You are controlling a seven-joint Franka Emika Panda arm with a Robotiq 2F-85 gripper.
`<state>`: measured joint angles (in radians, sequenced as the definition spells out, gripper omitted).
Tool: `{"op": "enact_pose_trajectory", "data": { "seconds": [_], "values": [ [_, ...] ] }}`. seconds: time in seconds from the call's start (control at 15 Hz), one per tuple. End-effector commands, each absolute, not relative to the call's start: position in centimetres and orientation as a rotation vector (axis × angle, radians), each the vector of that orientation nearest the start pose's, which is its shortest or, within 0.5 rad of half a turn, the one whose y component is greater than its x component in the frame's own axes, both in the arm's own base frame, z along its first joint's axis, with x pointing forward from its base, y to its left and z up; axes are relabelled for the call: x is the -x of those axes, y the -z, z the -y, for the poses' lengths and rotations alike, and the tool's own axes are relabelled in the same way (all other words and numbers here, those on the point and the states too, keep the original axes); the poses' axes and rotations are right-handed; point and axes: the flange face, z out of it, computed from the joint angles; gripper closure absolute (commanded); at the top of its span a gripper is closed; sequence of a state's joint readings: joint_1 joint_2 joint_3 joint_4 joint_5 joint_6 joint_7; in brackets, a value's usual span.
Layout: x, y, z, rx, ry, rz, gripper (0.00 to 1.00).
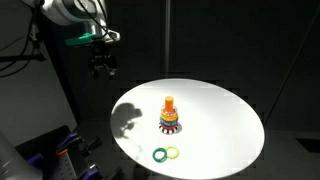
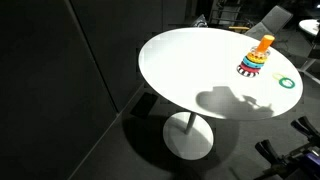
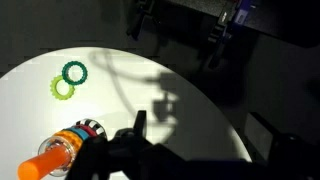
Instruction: Put the green ring on the orange stand
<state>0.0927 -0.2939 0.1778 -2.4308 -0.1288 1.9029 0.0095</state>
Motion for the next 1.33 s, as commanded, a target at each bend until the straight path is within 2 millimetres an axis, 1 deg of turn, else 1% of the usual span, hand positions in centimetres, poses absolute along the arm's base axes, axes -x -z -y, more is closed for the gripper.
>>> {"op": "enact_pose_trajectory", "data": {
  "seconds": [0.0,0.27,0.6,0.93,1.27],
  "values": [
    [-40.5,-39.8,-10.3,3.282,-0.358,0.503,0.0],
    [-40.5,-39.9,-10.3,3.282,-0.356,0.503,0.0],
    [-41.7,-41.2,-8.6,3.327,-0.264,0.418,0.0],
    [-42.9,-42.8,-5.3,3.374,-0.115,0.271,0.0],
    [-43.8,-43.4,-1.6,3.341,0.04,0.093,0.0]
  ]
}}
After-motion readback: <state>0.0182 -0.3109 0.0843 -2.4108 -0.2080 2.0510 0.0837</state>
